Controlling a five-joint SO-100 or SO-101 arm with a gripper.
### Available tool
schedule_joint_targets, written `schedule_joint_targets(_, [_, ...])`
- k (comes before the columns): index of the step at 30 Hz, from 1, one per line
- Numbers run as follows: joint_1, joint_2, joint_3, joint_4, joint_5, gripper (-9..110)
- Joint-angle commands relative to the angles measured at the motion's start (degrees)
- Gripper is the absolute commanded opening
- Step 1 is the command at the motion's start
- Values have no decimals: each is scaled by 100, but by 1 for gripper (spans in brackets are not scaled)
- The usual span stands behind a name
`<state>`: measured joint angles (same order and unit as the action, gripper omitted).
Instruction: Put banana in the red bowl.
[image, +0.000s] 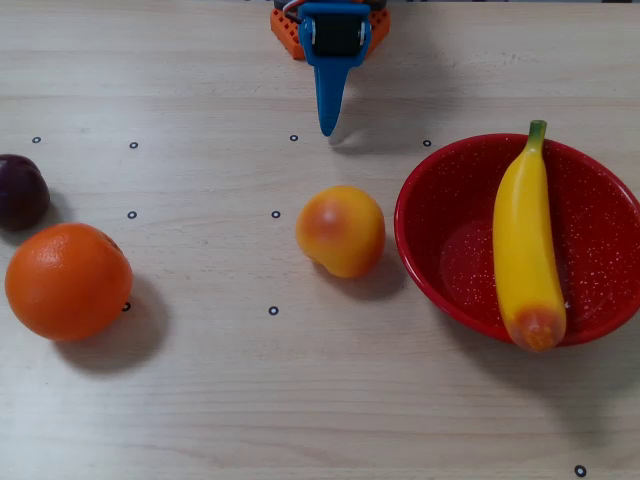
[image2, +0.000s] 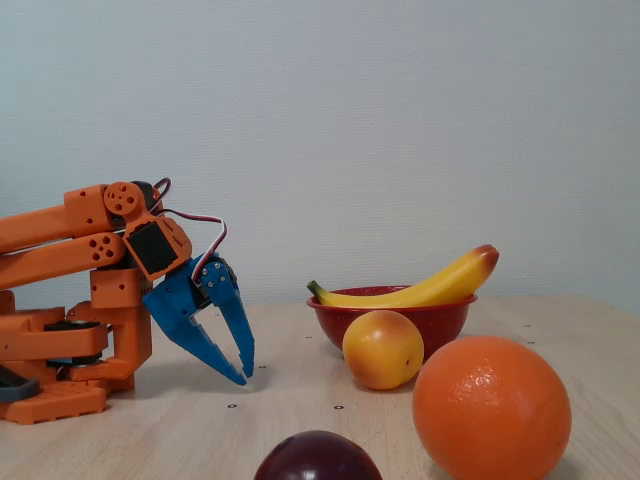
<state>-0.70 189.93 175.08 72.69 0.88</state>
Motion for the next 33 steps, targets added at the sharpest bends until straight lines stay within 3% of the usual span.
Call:
schedule_joint_targets(1, [-35, 88, 9, 334, 62, 0])
schedule_joint_targets(33, [167, 88, 9, 343, 290, 0])
